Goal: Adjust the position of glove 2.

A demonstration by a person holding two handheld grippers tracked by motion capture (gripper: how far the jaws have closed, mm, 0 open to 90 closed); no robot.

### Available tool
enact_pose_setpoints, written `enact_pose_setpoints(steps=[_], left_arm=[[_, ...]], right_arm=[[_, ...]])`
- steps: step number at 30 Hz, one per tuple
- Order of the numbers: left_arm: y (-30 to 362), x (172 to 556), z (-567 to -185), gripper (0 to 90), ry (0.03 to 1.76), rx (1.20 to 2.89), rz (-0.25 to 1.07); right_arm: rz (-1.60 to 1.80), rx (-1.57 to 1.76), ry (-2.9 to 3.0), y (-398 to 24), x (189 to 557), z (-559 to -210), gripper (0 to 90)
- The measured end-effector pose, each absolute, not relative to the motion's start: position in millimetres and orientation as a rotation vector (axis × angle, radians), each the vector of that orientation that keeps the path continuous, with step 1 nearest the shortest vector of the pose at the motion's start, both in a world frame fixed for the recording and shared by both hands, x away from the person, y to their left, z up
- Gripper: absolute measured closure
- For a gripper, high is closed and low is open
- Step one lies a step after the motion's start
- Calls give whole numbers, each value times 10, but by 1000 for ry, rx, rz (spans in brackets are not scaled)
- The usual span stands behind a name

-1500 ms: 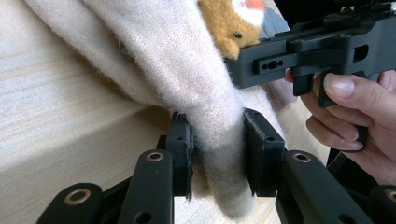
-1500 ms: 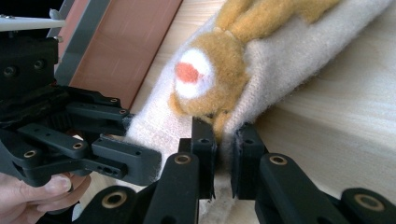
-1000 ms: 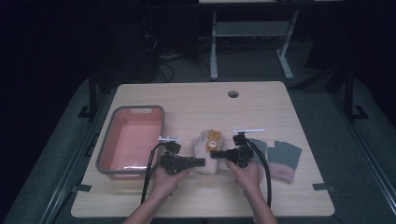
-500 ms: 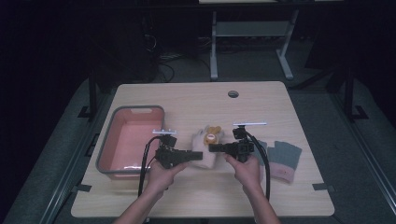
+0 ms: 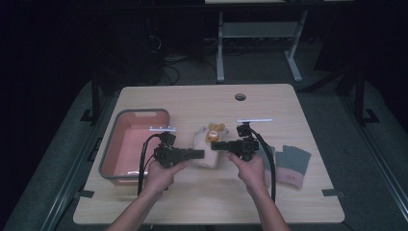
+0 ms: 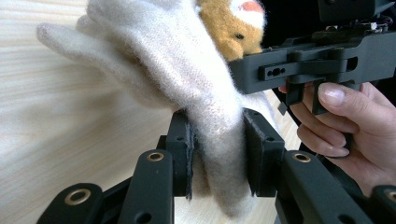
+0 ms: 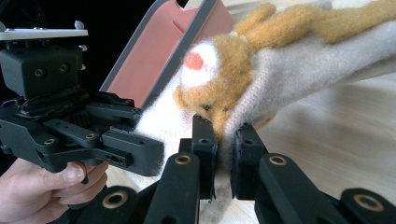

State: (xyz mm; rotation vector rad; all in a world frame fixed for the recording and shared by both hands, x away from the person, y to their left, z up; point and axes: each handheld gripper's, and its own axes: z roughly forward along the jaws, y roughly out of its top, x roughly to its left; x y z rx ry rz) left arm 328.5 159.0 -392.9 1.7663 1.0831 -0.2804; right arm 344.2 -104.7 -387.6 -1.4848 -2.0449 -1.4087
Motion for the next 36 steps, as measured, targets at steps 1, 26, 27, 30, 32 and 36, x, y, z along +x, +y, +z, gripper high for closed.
enact_pose_setpoints(steps=[1, 26, 27, 30, 32, 36], left_arm=[[1604, 3289, -3908, 669, 1086, 1766, -286], [1851, 3413, -3596, 675, 1105, 1722, -275], [1873, 3416, -3581, 676, 1107, 1722, -279], [1928, 3434, -3522, 676, 1107, 1715, -271], [1960, 3435, -3476, 676, 1109, 1702, -263], [2028, 3443, -3431, 676, 1113, 1687, -267]], right_arm=[[-1411, -1481, -2049, -1040, 3450, -3870, 823], [-1387, -1422, -2091, -812, 3672, -3504, 822], [-1387, -1410, -2101, -795, 3685, -3486, 822], [-1373, -1393, -2127, -739, 3719, -3406, 822], [-1388, -1375, -2141, -707, 3735, -3363, 822], [-1385, -1350, -2145, -652, 3775, -3286, 823]])
